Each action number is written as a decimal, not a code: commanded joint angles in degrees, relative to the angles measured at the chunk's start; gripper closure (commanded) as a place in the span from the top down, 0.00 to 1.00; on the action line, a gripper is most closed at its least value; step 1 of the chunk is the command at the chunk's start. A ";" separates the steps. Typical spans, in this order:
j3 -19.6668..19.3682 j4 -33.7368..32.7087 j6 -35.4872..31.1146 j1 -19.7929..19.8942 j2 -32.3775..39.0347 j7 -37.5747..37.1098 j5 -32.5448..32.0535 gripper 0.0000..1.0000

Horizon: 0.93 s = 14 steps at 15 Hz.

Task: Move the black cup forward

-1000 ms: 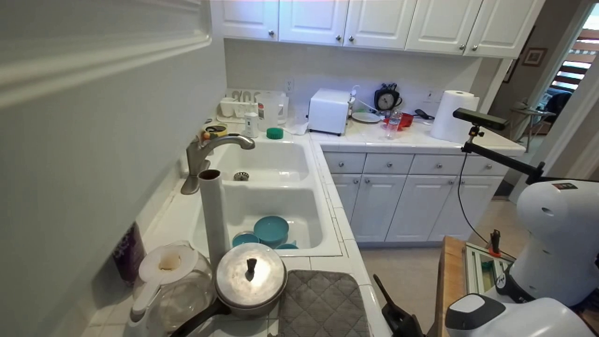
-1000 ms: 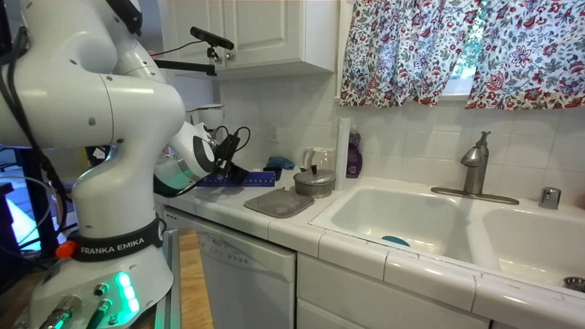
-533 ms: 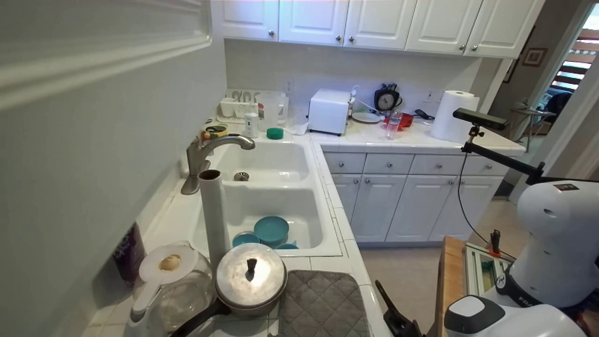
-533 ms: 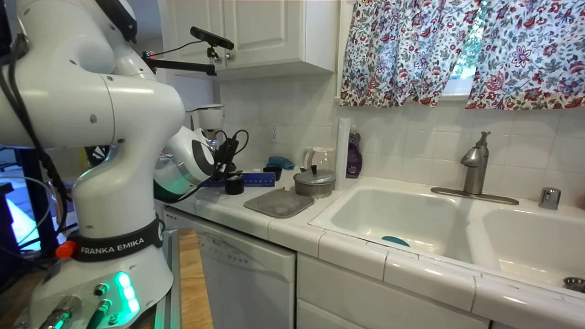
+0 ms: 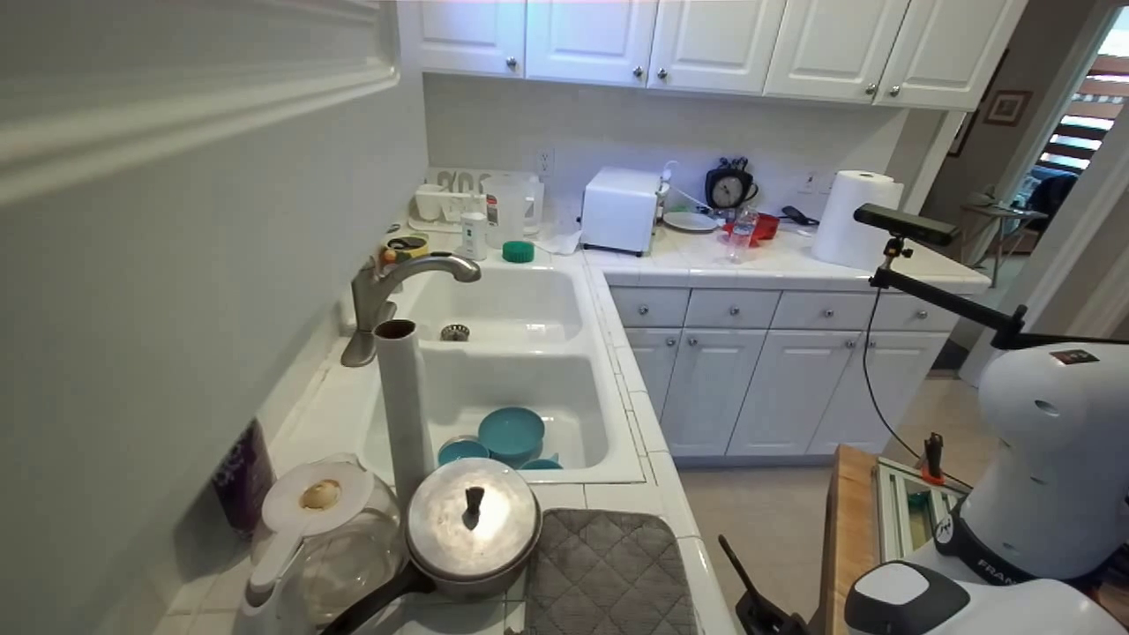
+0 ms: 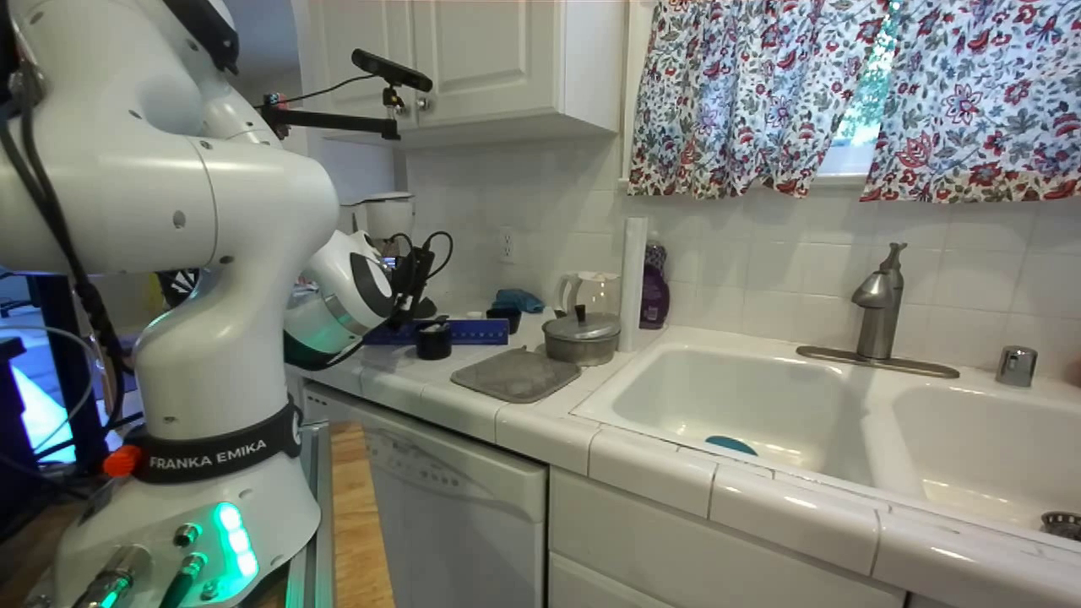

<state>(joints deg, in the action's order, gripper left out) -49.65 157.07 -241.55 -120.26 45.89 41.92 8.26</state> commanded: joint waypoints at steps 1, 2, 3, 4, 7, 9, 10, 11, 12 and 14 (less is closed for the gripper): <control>2.67 0.21 0.78 3.36 -5.39 3.62 0.85 1.00; 2.80 0.15 1.63 4.02 -6.81 3.53 0.27 1.00; 3.27 0.40 1.31 4.68 -8.10 3.95 0.32 1.00; 3.78 0.41 0.91 5.50 -9.54 4.47 0.44 1.00; 6.59 0.48 2.32 9.07 -15.44 5.72 -1.82 1.00; 9.48 0.52 4.28 11.90 -19.37 6.80 -2.40 1.00; 11.19 0.67 5.64 13.40 -21.47 7.52 -2.29 1.00; 13.02 0.62 7.51 14.71 -23.10 8.62 -0.82 1.00; 14.82 0.66 10.24 16.51 -25.33 9.54 -0.77 1.00; 18.33 0.82 14.12 19.84 -29.21 12.20 1.02 1.00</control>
<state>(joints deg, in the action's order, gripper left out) -36.31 157.04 -233.60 -105.50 24.90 48.09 7.74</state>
